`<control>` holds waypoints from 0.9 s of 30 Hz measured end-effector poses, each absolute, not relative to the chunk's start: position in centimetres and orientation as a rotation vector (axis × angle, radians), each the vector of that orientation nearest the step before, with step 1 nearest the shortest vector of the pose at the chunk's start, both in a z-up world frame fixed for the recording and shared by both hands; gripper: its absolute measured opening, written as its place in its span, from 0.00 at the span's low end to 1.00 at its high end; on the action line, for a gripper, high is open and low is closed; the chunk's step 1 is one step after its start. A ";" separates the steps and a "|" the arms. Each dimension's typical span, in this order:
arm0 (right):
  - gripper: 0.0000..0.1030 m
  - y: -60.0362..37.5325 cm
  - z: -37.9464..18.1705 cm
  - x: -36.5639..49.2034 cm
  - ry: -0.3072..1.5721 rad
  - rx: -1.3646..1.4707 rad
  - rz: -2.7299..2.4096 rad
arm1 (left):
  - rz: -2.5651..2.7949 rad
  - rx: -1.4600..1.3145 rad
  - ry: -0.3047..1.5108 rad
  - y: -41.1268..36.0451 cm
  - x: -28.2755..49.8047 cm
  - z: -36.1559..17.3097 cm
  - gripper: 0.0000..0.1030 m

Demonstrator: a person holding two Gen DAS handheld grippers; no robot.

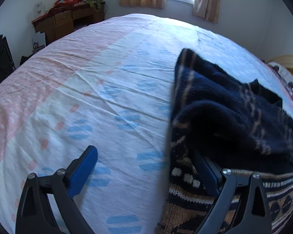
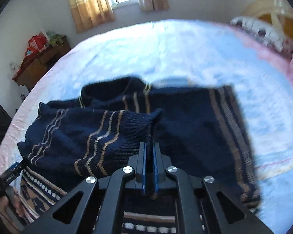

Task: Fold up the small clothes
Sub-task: 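Grasp the sweater's other side edge with the right tool and fold inward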

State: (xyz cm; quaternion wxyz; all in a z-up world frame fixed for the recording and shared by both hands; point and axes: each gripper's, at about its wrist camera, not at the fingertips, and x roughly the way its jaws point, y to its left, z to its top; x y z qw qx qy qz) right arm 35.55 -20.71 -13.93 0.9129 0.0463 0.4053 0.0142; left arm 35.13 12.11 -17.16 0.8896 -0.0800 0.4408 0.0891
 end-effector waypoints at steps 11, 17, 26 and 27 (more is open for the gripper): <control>0.09 -24.9 -16.2 36.9 0.896 0.042 -0.136 | 0.171 -0.142 0.921 12.0 34.2 -16.6 1.00; 0.48 -23.9 -13.6 35.6 0.791 0.061 -0.053 | 0.186 -0.189 0.726 12.3 32.5 -11.2 1.00; 0.48 -16.1 -16.5 37.7 0.884 -0.025 0.126 | 0.187 0.010 0.908 8.8 37.7 -15.4 1.00; 0.48 -15.6 -17.6 37.7 0.922 -0.050 0.108 | 0.183 0.021 0.932 8.8 37.7 -16.3 1.00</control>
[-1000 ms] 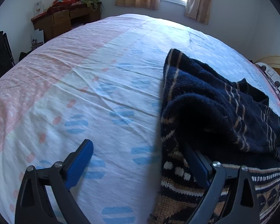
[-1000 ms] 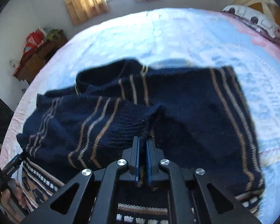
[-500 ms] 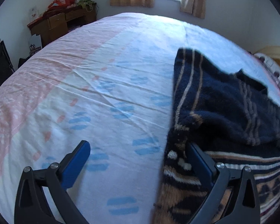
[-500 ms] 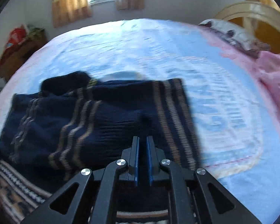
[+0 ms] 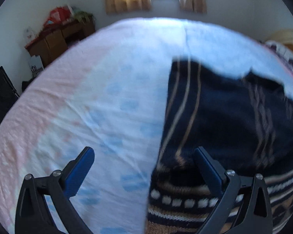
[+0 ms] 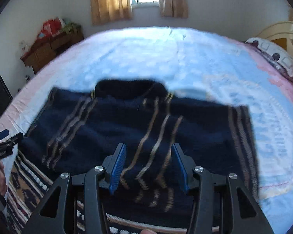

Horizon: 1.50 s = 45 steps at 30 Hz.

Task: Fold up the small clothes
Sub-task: 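Grasp the sweater's other side edge with the right tool and fold inward, then open the right tool and move both tools to the sweater's patterned hem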

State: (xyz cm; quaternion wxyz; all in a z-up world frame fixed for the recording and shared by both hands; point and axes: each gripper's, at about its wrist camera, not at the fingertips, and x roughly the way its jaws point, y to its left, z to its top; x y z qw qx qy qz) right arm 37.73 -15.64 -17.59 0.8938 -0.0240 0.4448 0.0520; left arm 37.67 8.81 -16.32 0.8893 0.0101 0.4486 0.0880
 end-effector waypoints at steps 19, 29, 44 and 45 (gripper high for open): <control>0.48 -7.1 -19.3 35.1 0.891 -0.189 0.153 | 0.153 -0.010 0.901 9.4 36.3 -16.6 1.00; 0.50 -11.1 -16.7 29.7 0.918 -0.145 0.223 | 0.130 -0.097 0.857 10.7 34.1 -14.5 1.00; 0.51 -15.3 -12.1 18.5 0.810 -0.087 0.232 | -0.031 -0.141 0.711 10.6 23.1 -8.2 1.00; 0.51 -15.5 -12.0 17.8 0.806 -0.084 0.234 | -0.037 -0.131 0.702 10.6 22.4 -8.0 1.00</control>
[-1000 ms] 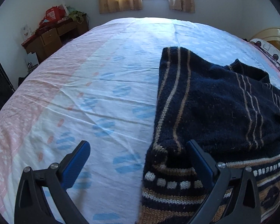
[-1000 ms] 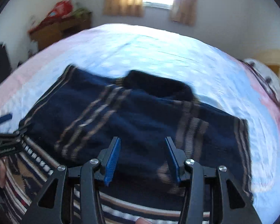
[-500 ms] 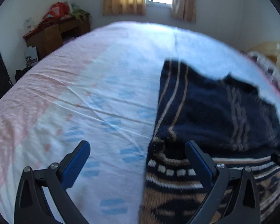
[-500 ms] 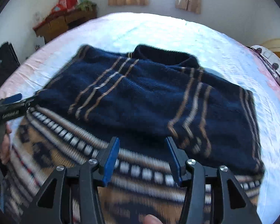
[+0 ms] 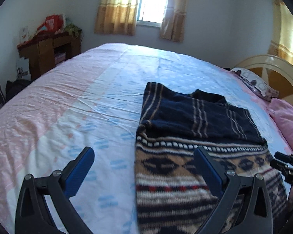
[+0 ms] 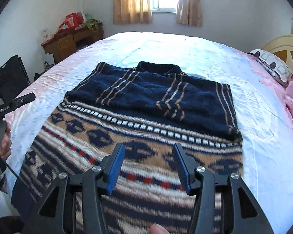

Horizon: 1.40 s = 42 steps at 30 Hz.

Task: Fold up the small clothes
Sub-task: 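Open the right tool and move both tools to the sweater's patterned hem, then close the left tool on the hem while the right tool grasps the hem too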

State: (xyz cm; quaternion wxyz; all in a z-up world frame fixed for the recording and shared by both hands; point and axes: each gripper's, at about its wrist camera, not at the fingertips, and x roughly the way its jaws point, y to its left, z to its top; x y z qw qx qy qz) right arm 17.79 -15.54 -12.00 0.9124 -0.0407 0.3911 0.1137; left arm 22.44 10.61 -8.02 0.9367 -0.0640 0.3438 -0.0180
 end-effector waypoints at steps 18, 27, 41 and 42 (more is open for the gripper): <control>0.54 -19.8 -14.0 7.2 0.853 0.007 0.198 | -0.110 0.005 0.748 9.7 10.9 -9.5 1.00; 0.54 -22.4 -15.2 2.7 0.880 0.046 0.130 | -0.196 -0.069 0.915 8.8 8.2 -13.8 0.88; 0.54 -26.6 -15.5 -2.7 0.880 0.105 0.018 | -0.321 -0.015 0.941 6.3 5.3 -14.7 0.59; 0.54 -26.9 -15.5 -2.9 0.882 0.114 0.013 | -0.323 -0.014 0.938 6.2 5.1 -14.6 0.58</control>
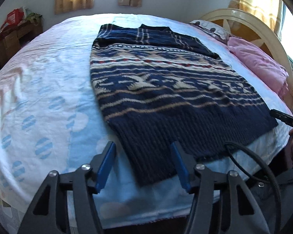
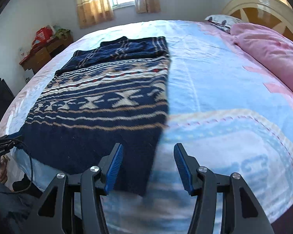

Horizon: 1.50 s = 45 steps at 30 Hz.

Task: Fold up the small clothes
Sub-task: 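Close the left tool on the hem while the right tool grasps the hem too, then lift the hem with both tools and fold it over toward the collar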

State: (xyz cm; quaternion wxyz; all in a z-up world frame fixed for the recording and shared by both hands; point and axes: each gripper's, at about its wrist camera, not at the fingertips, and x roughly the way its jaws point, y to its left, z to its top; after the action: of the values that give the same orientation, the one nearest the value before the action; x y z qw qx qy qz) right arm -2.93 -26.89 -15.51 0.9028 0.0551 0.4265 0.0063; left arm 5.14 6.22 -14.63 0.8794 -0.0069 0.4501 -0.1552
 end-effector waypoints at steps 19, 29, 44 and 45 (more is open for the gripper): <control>0.27 -27.2 -16.7 -3.7 0.885 0.305 0.162 | -0.361 -0.064 0.932 6.5 4.7 -14.8 0.46; 0.08 -27.8 -15.8 -4.2 0.790 0.389 0.219 | -0.376 -0.160 0.801 8.5 4.4 -13.4 0.09; 0.08 -28.2 -9.4 0.0 0.633 0.469 0.271 | -0.417 -0.337 0.714 11.2 7.5 -9.2 0.09; 0.08 -28.2 -9.0 0.1 0.625 0.467 0.272 | -0.424 -0.343 0.704 11.2 7.9 -8.6 0.09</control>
State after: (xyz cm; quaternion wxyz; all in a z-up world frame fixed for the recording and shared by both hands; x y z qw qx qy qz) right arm 0.12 -28.17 -8.97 0.9159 0.2269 0.3038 0.1320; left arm 7.88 11.21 -8.64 0.9026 -0.1659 0.3403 -0.2050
